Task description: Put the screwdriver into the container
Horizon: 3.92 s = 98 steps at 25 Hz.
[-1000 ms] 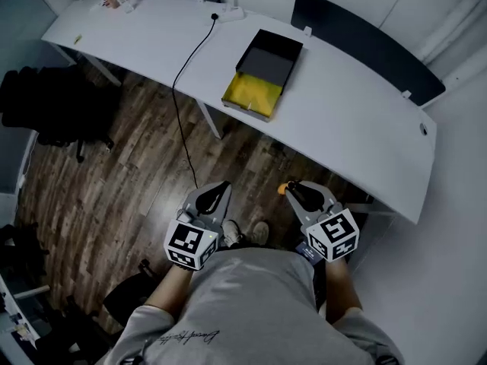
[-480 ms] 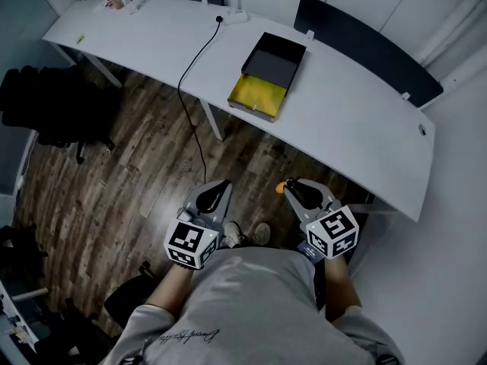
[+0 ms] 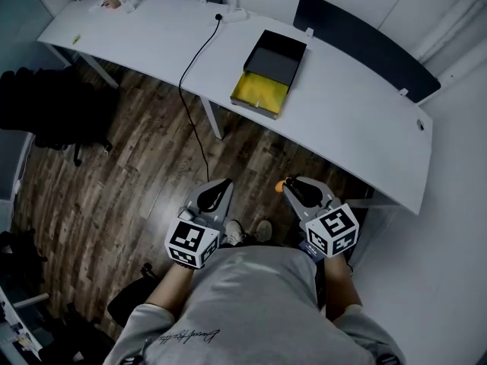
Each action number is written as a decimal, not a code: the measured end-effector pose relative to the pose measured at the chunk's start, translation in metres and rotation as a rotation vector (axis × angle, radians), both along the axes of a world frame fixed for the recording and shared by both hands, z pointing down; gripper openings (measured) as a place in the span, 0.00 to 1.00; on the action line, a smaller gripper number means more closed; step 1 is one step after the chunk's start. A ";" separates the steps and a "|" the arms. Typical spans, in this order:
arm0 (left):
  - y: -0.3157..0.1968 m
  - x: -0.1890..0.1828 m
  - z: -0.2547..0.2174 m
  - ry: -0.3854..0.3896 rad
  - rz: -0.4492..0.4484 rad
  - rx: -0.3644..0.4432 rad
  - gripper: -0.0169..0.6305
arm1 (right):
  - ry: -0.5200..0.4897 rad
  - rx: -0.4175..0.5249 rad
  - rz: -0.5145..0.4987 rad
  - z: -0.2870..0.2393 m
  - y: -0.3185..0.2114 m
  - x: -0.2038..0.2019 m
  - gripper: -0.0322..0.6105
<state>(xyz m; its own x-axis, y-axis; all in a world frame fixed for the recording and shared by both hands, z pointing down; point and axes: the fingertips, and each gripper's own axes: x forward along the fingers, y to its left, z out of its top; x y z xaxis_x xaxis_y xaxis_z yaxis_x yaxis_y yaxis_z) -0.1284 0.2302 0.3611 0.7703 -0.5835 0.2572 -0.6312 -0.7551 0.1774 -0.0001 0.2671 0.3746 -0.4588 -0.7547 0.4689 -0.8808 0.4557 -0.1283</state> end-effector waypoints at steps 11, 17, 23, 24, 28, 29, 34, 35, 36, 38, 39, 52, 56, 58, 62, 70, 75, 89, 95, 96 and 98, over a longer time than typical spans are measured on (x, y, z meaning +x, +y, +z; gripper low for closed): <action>-0.003 -0.030 0.001 0.017 0.024 0.009 0.03 | 0.024 0.004 0.031 -0.003 -0.001 -0.025 0.19; -0.006 -0.037 0.002 0.030 0.021 0.007 0.03 | 0.034 0.006 0.032 -0.005 -0.003 -0.032 0.19; -0.012 -0.038 0.001 0.034 0.019 0.008 0.03 | 0.037 0.003 0.022 -0.005 -0.009 -0.035 0.19; -0.014 -0.037 0.001 0.034 0.018 0.007 0.03 | 0.037 0.002 0.020 -0.004 -0.010 -0.035 0.19; -0.026 -0.030 0.005 0.032 0.008 0.005 0.03 | 0.027 0.000 0.012 0.002 -0.023 -0.029 0.19; -0.030 -0.028 0.007 0.030 0.005 0.003 0.03 | 0.024 -0.001 0.010 0.003 -0.028 -0.026 0.19; -0.061 -0.014 0.013 0.023 -0.007 -0.005 0.03 | 0.013 -0.009 0.001 0.011 -0.061 -0.011 0.19; -0.069 -0.012 0.013 0.021 -0.009 -0.003 0.03 | 0.011 -0.010 -0.004 0.012 -0.071 -0.009 0.19; -0.078 -0.009 0.013 0.019 -0.012 -0.002 0.03 | 0.010 -0.010 -0.011 0.013 -0.080 -0.006 0.19; -0.097 -0.004 0.014 0.014 -0.023 0.000 0.03 | 0.010 -0.007 -0.024 0.014 -0.101 -0.001 0.19; -0.107 -0.002 0.014 0.011 -0.031 0.000 0.03 | 0.010 -0.005 -0.030 0.014 -0.112 0.002 0.19; -0.221 0.065 0.010 0.000 -0.061 -0.015 0.03 | 0.006 -0.033 -0.085 0.014 -0.225 0.062 0.19; -0.245 0.085 0.007 -0.008 -0.068 -0.015 0.03 | 0.005 -0.046 -0.104 0.015 -0.248 0.081 0.19; -0.255 0.094 0.006 -0.013 -0.074 -0.015 0.03 | 0.001 -0.047 -0.113 0.015 -0.260 0.089 0.19; -0.274 0.110 0.005 -0.022 -0.090 -0.013 0.03 | 0.002 -0.038 -0.142 0.012 -0.281 0.101 0.19; -0.295 0.128 0.003 -0.027 -0.108 -0.019 0.03 | 0.005 -0.048 -0.170 0.014 -0.303 0.116 0.19; -0.305 0.127 0.002 -0.035 -0.102 -0.022 0.03 | 0.007 -0.062 -0.173 0.015 -0.311 0.115 0.19; -0.343 0.123 0.007 -0.036 0.015 -0.037 0.03 | 0.049 -0.112 -0.070 0.031 -0.336 0.113 0.19; -0.347 0.119 0.020 -0.046 0.034 -0.063 0.03 | 0.062 -0.144 -0.059 0.043 -0.340 0.109 0.19; -0.347 0.119 0.022 -0.054 0.037 -0.061 0.03 | 0.068 -0.149 -0.058 0.046 -0.341 0.110 0.19; -0.348 0.118 0.026 -0.062 0.041 -0.059 0.03 | 0.076 -0.157 -0.055 0.050 -0.342 0.110 0.19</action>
